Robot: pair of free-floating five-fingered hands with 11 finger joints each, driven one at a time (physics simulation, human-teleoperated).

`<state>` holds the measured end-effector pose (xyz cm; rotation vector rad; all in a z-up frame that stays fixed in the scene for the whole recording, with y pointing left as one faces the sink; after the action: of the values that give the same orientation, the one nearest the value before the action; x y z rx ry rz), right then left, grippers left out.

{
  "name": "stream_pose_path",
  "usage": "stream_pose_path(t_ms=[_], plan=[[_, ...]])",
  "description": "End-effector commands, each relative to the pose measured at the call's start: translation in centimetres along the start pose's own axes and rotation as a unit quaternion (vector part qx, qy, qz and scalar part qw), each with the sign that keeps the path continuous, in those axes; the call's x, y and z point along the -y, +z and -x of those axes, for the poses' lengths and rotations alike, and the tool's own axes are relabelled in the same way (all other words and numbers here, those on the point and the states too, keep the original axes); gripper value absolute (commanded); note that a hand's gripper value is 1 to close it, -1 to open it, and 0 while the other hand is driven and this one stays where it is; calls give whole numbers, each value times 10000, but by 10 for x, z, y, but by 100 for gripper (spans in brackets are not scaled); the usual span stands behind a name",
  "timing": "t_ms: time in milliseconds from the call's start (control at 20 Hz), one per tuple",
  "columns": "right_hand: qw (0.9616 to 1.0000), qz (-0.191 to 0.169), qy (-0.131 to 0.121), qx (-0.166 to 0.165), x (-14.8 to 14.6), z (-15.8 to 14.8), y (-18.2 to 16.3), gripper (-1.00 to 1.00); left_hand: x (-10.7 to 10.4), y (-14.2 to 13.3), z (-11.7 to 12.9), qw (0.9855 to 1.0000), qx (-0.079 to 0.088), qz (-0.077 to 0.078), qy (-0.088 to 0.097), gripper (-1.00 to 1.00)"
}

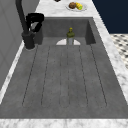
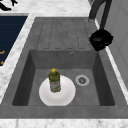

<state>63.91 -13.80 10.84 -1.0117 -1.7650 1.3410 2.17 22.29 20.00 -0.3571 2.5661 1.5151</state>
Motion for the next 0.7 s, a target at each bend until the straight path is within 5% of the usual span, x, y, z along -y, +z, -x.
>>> stream_pose_path(t_ms=[0,650], plan=[[9990,389,-210,-113,-15,10,23,100,0,0,0,10000,0,0,0,0],[9968,417,-664,-183,-20,15,23,100,0,0,0,10000,0,0,0,0]])
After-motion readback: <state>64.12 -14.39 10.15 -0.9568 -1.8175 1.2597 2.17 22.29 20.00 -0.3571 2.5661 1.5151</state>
